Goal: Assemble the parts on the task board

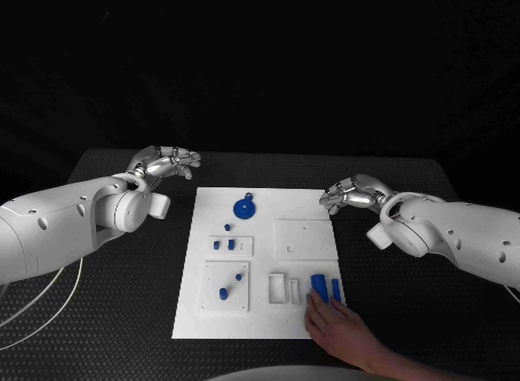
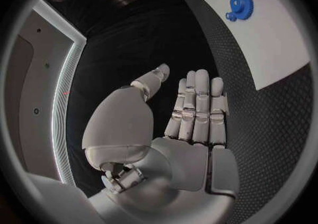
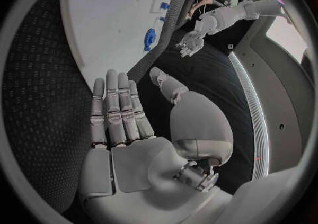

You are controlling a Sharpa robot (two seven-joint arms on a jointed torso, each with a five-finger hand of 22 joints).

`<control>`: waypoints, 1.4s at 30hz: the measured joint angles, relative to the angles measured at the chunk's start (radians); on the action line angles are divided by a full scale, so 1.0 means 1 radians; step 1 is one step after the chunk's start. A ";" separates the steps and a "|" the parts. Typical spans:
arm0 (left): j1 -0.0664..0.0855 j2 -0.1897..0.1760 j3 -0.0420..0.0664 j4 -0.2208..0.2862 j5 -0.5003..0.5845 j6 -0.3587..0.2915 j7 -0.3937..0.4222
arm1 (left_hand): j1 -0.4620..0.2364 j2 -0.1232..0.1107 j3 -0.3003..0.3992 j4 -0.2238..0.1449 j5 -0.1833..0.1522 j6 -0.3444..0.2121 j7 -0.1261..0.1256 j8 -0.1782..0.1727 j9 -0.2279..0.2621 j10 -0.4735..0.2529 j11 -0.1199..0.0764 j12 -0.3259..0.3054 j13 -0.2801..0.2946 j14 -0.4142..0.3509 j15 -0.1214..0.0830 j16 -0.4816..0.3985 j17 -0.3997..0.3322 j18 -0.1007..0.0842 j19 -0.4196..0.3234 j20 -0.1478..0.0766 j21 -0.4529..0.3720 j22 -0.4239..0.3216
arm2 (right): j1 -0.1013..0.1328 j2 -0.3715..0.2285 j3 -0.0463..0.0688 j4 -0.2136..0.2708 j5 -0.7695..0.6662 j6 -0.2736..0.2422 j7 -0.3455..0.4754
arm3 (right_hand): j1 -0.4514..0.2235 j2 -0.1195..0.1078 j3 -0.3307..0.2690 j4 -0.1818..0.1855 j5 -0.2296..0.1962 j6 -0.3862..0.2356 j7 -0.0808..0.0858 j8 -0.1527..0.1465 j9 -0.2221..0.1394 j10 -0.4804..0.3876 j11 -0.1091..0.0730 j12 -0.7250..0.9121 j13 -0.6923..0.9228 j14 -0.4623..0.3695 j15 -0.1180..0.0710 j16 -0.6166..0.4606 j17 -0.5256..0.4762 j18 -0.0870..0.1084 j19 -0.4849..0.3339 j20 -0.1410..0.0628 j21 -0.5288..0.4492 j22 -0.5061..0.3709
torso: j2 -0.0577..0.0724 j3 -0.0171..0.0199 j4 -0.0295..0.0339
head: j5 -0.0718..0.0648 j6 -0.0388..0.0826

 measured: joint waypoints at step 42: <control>0.000 -0.001 0.000 0.000 0.000 0.000 0.000 | 0.000 0.000 0.000 0.000 0.000 0.000 0.000 0.000 0.000 0.000 0.000 0.004 0.000 0.000 0.000 0.000 0.000 0.000 0.000 0.000 -0.004 0.000 | 0.000 -0.009 0.000 0.018 -0.012 -0.002 -0.016 | -0.025 -0.012 -0.043 -0.010 0.023 0.000 0.000 0.000 -0.004 0.016 -0.002 -0.013 0.003 0.007 0.007 -0.018 0.025 0.000 -0.004 0.004 0.000 0.006 | -0.001 0.0000 -0.0001 | -0.001 -0.001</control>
